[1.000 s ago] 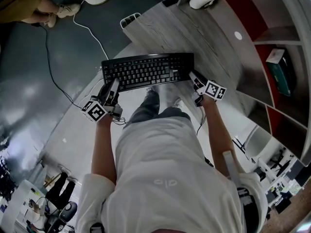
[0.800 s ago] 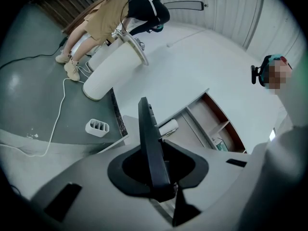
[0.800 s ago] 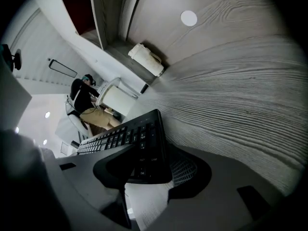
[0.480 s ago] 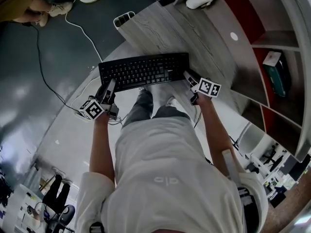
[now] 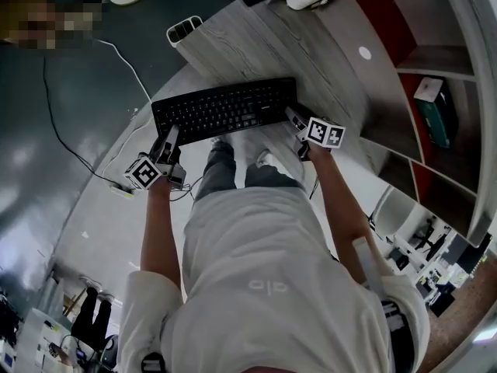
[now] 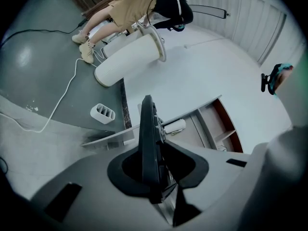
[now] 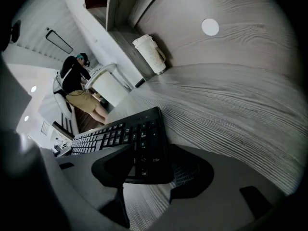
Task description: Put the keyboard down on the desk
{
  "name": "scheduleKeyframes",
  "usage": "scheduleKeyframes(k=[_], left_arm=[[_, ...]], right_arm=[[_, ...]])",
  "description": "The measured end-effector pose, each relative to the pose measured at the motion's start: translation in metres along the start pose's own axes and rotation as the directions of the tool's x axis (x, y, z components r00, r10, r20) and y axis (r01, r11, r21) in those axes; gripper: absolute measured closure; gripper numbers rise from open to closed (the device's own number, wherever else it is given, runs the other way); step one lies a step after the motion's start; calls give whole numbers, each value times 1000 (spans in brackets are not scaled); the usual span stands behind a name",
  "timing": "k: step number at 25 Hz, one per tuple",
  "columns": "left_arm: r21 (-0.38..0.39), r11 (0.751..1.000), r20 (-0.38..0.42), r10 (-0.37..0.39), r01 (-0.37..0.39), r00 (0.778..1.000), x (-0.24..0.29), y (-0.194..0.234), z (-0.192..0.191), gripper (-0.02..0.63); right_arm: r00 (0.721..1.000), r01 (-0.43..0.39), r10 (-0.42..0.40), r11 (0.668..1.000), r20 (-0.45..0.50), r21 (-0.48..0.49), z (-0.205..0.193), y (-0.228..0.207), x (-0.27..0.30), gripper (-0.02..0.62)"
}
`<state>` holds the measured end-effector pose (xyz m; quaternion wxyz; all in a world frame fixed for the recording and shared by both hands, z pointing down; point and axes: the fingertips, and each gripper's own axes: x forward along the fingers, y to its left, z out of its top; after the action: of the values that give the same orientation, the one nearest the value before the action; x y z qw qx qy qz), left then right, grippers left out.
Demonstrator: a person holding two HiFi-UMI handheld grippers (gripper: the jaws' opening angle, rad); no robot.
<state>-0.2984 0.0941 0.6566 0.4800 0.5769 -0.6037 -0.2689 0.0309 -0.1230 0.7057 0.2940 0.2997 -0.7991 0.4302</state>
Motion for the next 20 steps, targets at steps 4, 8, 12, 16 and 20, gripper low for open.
scheduleKeyframes(k=[4,8,12,16,20], left_arm=[[-30,1000,-18,4,-4,1000,12,-2,-4,505],[-61,997,-31,-41,39,999,28,2,-16,505],[-114,991,-50,-79,73,996,42,2,-29,503],[-140,985,-74,-108,97,991,57,1,-42,503],[-180,980,-99,-105,86,990,73,4,-58,503]], right_arm=[[999,49,-48,999,17,-24,5,-4,-2,326],[992,119,-117,991,40,-57,11,-11,-11,295],[980,180,-172,981,97,-75,18,-14,-25,295],[979,181,-174,982,102,-62,9,-9,-38,295],[978,182,-176,983,110,-38,-5,-9,-52,295]])
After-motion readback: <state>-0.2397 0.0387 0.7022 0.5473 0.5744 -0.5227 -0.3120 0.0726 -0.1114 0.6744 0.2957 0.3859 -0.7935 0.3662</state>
